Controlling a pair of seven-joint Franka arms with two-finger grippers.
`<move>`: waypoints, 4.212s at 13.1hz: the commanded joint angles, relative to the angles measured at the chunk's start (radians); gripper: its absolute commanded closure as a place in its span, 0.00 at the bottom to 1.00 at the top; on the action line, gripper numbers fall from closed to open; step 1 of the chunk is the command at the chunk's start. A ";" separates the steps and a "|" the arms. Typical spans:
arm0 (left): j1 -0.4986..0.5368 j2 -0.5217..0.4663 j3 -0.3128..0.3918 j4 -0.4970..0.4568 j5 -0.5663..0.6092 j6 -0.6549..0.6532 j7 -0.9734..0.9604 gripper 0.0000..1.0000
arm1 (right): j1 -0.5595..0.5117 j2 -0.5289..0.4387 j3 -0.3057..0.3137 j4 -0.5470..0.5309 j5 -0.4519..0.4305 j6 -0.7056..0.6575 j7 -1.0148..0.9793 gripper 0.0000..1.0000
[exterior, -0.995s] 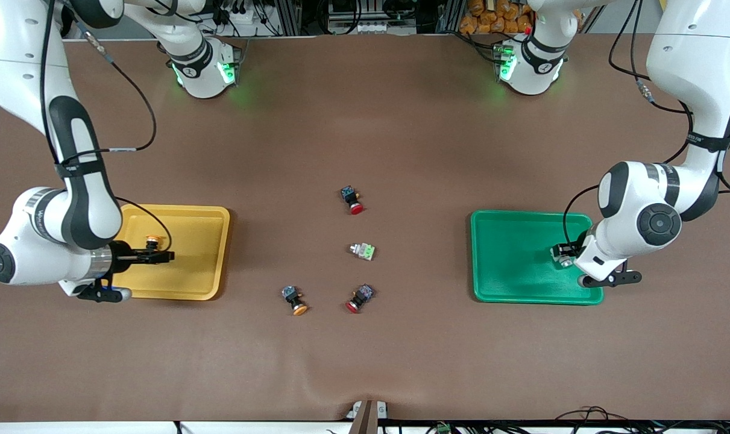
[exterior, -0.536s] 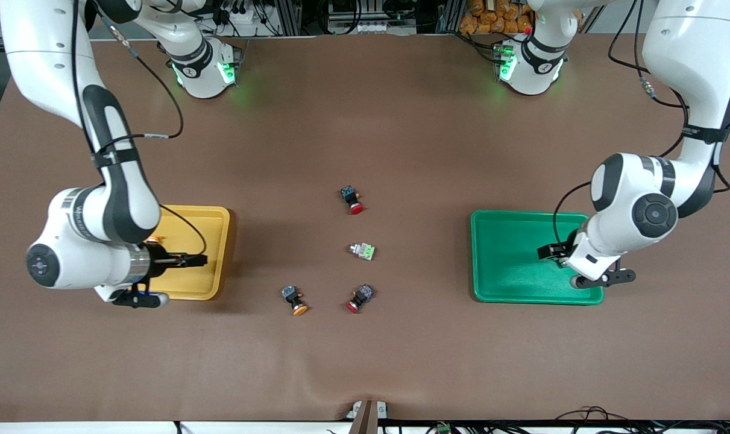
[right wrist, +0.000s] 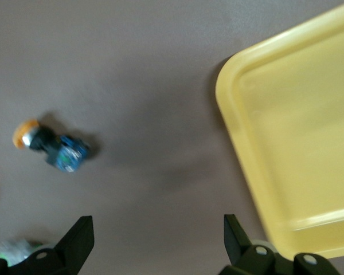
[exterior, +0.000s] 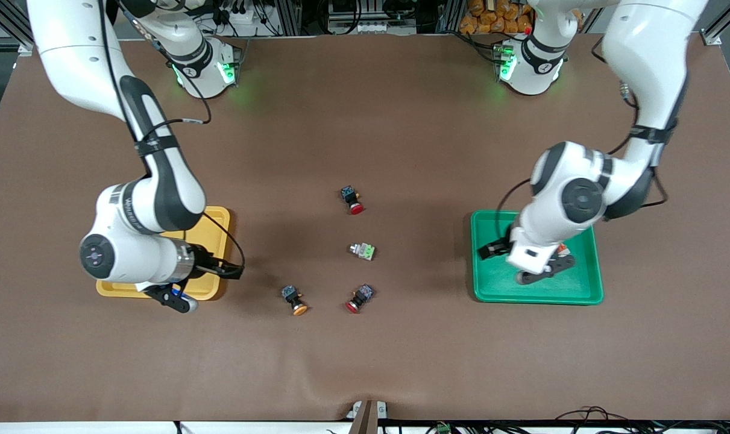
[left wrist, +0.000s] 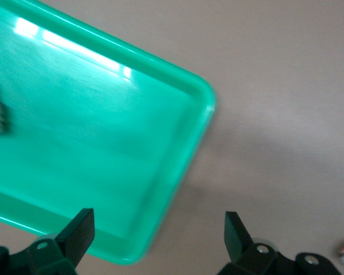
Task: Place green and yellow buttons in trays
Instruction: 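Grasp a second orange button with the right gripper while the left grasps green, then carry the orange button to the yellow tray while the left gripper carries green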
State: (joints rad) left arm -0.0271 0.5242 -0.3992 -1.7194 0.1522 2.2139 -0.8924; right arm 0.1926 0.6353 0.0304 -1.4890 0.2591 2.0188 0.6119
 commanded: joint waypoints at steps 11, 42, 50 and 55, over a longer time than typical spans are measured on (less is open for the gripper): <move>-0.293 0.313 0.014 0.331 -0.011 0.243 -0.604 0.00 | 0.148 0.219 0.036 0.114 -0.009 0.370 -0.356 0.00; -0.455 0.308 0.172 0.323 0.133 0.259 -0.907 1.00 | -0.221 -0.204 0.016 -0.456 -0.167 0.248 -0.457 1.00; -0.252 0.054 0.140 0.239 0.116 -0.163 -0.493 1.00 | -0.249 -0.190 0.029 -0.533 -0.163 0.367 -0.448 0.00; -0.064 -0.039 0.138 0.109 0.099 -0.198 -0.086 1.00 | -0.252 -0.180 0.057 -0.112 -0.167 0.042 -0.458 0.00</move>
State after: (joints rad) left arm -0.1586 0.5329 -0.2457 -1.5287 0.2578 2.0138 -1.1193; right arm -0.0303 0.4537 0.0585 -1.7607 0.0945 2.1989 0.1626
